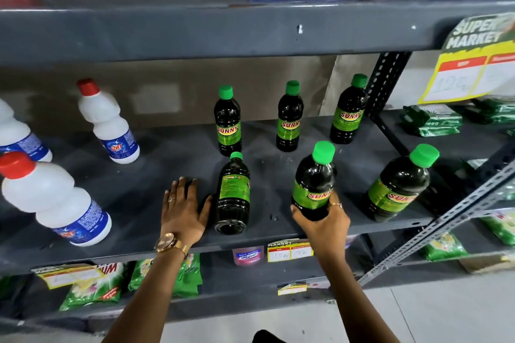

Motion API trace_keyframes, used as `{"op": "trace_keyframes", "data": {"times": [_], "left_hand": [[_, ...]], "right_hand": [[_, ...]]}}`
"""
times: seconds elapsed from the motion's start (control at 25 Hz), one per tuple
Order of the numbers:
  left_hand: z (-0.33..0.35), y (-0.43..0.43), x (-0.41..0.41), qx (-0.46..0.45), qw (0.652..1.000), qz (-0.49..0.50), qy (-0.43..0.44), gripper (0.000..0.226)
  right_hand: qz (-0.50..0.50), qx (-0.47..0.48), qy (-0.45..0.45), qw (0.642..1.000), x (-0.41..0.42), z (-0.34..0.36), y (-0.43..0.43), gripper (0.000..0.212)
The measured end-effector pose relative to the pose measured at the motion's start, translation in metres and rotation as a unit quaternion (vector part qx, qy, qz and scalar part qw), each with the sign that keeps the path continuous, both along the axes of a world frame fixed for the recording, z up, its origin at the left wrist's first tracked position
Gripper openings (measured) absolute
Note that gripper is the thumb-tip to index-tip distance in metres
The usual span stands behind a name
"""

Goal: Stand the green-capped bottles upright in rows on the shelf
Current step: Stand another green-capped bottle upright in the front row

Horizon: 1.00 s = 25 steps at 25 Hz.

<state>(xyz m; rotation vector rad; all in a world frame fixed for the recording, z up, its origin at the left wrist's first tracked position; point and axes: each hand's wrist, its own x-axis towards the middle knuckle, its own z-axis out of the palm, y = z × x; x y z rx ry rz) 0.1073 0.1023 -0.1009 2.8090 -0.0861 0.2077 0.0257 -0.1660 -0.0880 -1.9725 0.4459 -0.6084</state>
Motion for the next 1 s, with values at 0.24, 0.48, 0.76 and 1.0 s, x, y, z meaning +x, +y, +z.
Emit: {"op": "trace_keyframes", "data": {"times": [0.24,0.48,0.76,1.0], "left_hand": [[0.001,-0.001,-0.001,-0.005,1.000,-0.002,0.002,0.068],[0.001,-0.001,-0.001,0.001,1.000,-0.004,0.004,0.069],[0.003,0.001,-0.001,0.005,1.000,-0.008,0.011,0.068],[0.014,0.023,0.014,0.078,0.995,-0.056,0.002,0.058]], "right_hand": [[0.007,-0.017,-0.010,1.000,-0.024,-0.011,0.000,0.069],[0.006,-0.017,-0.016,1.000,-0.021,-0.012,0.003,0.073],[-0.006,0.023,-0.011,1.000,-0.027,-0.009,0.005,0.102],[0.122,-0.018,-0.050,0.991,-0.093,0.003,0.080,0.057]]}}
